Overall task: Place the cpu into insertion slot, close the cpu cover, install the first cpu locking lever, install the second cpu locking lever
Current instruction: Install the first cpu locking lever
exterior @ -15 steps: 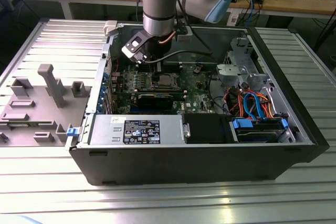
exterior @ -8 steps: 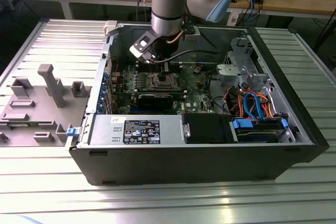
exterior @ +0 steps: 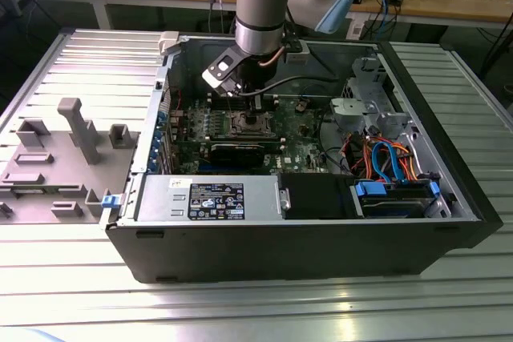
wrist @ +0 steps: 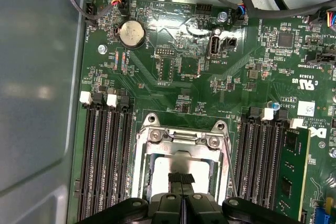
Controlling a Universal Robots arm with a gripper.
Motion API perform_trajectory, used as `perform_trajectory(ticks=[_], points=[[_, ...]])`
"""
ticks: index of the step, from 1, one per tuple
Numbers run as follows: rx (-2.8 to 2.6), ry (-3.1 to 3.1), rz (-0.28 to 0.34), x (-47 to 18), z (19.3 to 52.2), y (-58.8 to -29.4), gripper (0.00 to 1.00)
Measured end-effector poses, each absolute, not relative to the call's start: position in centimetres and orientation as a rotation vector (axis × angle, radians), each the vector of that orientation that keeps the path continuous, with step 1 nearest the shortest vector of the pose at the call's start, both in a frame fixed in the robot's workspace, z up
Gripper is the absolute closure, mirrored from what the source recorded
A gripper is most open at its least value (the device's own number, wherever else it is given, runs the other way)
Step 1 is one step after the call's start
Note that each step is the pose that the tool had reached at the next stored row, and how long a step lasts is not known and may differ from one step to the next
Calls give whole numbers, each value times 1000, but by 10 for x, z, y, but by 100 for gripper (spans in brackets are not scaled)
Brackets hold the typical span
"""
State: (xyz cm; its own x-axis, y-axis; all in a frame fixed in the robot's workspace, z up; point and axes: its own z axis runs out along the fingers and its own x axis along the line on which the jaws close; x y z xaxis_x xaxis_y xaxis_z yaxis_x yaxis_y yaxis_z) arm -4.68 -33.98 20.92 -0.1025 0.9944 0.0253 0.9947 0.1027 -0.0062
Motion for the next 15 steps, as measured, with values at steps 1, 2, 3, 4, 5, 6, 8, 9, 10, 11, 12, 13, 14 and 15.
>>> perform_trajectory(ticks=[1,2,3,4,5,6,8,9,10,11,12,13,14,15], points=[[-2089,-2316,-19,-47,209,-340,89],[-2089,-2316,-19,-47,209,-340,89],[-2089,-2316,-19,-47,209,-340,89],[-2089,-2316,-19,-47,209,-340,89],[-2089,-2316,-19,-47,209,-340,89],[-2089,-2316,-19,-47,209,-340,89],[-2089,-2316,-19,-47,210,-340,89],[-2089,-2316,-19,-47,211,-340,89],[-2089,-2316,-19,-47,212,-340,89],[-2089,-2316,-19,-47,213,-340,89],[-2089,-2316,-19,-47,214,-340,89],[-2089,-2316,-19,-47,216,-340,89],[-2089,-2316,-19,-47,218,-340,89],[-2089,-2316,-19,-47,219,-340,89]])
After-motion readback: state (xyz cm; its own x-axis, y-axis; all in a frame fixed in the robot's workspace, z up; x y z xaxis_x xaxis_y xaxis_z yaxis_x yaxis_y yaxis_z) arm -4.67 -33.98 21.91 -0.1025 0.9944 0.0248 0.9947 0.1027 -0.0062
